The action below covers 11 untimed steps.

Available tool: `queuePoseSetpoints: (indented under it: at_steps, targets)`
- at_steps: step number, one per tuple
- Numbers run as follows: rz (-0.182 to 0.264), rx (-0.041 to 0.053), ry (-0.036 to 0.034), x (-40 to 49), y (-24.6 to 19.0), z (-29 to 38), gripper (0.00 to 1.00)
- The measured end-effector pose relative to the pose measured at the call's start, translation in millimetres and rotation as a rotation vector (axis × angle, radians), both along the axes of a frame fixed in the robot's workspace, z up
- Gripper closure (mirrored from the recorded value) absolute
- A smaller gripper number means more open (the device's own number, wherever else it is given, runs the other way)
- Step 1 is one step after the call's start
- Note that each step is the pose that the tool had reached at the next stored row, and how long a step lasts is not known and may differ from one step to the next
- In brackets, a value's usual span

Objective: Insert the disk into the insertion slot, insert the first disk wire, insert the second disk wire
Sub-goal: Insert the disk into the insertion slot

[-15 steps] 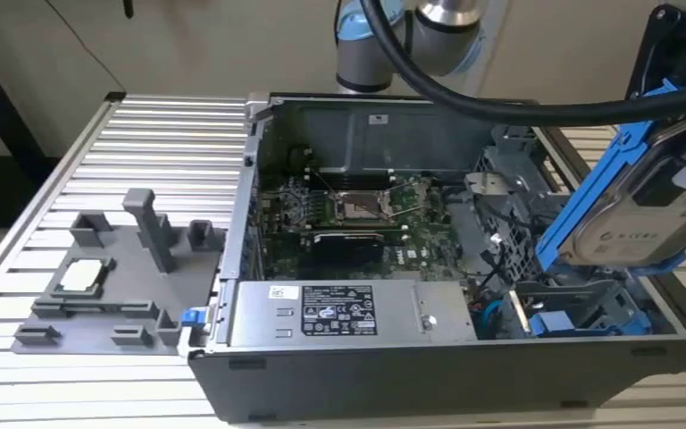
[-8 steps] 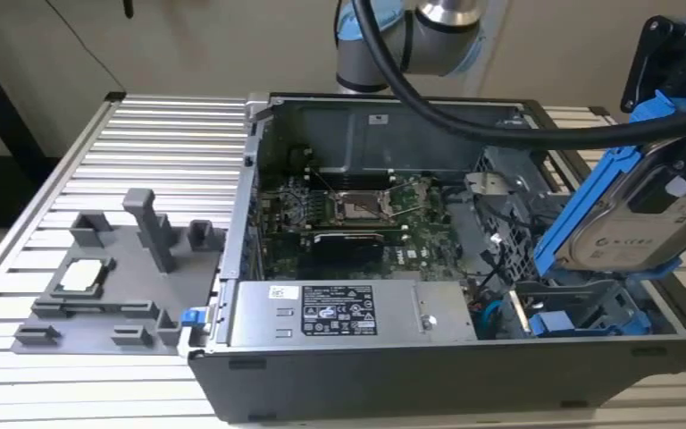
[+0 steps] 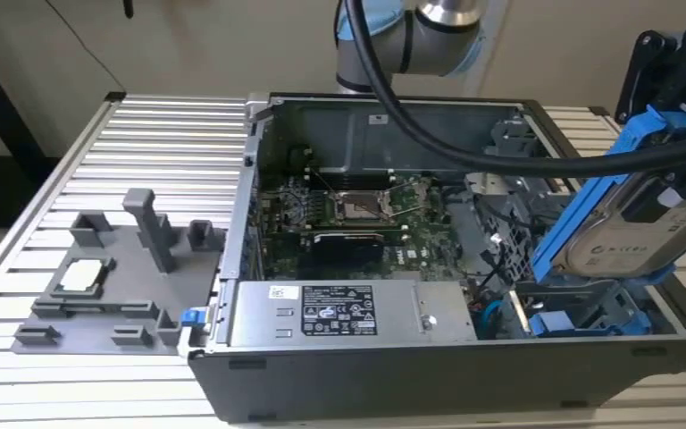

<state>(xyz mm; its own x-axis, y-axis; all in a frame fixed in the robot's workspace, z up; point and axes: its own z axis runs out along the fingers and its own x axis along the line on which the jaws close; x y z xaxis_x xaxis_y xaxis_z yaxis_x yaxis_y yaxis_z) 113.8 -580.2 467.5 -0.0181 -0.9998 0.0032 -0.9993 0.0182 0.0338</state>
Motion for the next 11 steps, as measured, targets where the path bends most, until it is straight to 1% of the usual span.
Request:
queuePoseSetpoints:
  at_steps: [11]
  targets:
    - [0.000,-0.0001,-0.0034,0.7,-1.2,-10.6,0.67]
